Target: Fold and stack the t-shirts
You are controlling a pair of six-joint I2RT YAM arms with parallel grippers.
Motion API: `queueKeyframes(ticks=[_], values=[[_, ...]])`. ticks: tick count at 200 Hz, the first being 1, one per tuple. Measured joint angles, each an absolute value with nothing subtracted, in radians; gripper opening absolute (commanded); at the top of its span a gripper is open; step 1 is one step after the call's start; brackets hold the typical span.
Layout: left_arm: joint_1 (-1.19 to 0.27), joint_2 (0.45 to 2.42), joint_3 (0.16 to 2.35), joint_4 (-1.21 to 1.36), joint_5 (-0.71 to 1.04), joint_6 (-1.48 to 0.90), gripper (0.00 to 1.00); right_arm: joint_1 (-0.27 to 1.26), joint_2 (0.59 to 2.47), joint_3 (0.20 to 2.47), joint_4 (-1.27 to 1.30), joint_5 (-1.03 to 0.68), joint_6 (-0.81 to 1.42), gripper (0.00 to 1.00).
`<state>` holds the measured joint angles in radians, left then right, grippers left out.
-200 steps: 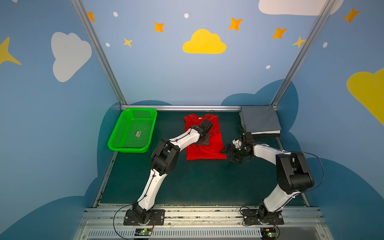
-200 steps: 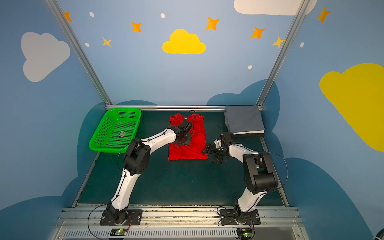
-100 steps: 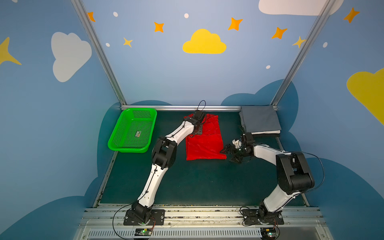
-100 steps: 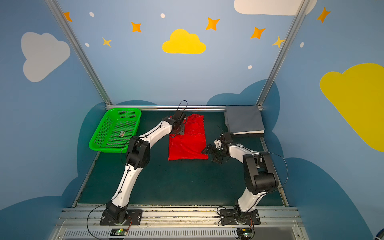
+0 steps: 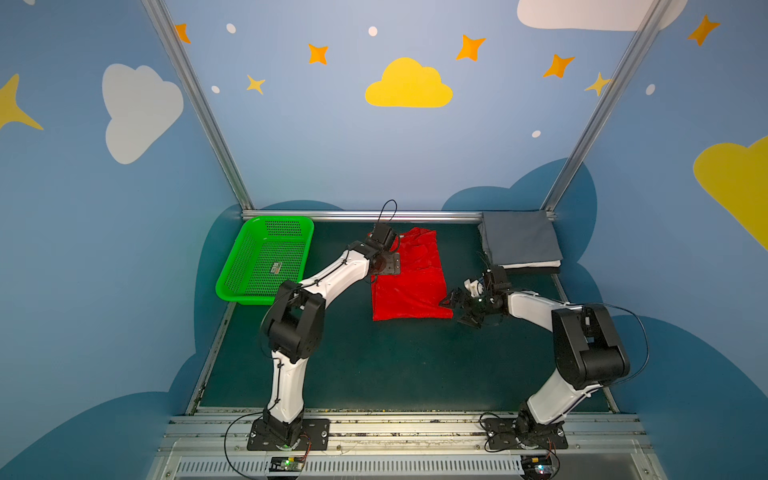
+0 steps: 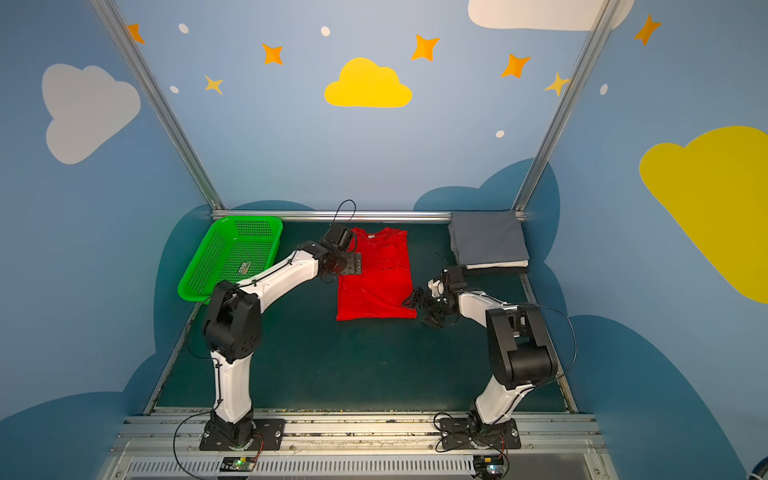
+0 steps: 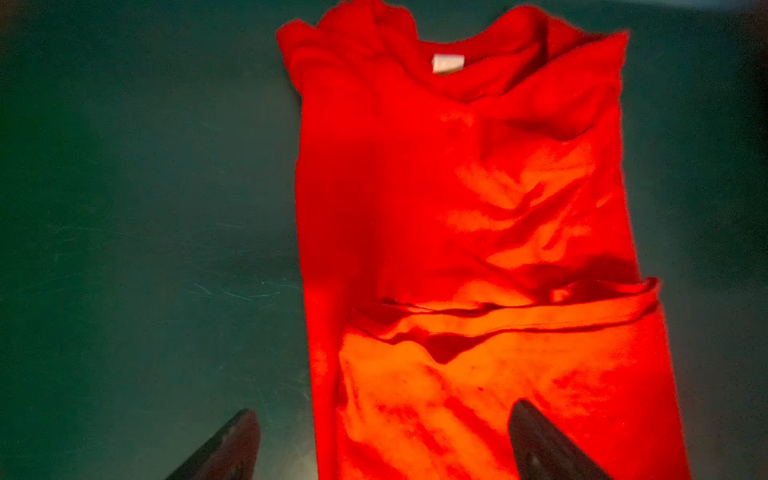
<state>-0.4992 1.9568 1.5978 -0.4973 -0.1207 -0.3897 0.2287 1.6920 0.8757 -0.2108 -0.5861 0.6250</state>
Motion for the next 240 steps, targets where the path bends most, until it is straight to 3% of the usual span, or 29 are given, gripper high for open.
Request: queueKeyframes(ticks=[48, 100, 118, 164, 240], values=[[-0.474, 1.732, 1.250, -0.371, -0.043, -0.497, 0.90, 0.228, 1.684, 0.856, -0.179, -0.585, 0.655, 0.97], [-0.457, 1.624, 0.989, -0.293, 0.028, -0.631, 0.80, 0.226, 1.677, 0.836, -0.149, -0.585, 0.685, 0.91], [-0.457, 1.607, 0.933, -0.240, 0.057, -0.685, 0.76, 0.226, 1.686, 0.830, -0.130, -0.597, 0.698, 0.86], [-0.457, 1.605, 0.808, -0.089, 0.132, -0.829, 0.70, 0.226, 1.712, 0.826, -0.087, -0.641, 0.720, 0.84], [-0.470, 1.629, 0.755, 0.060, 0.176, -0.945, 0.64, 0.226, 1.729, 0.829, -0.088, -0.637, 0.718, 0.70]])
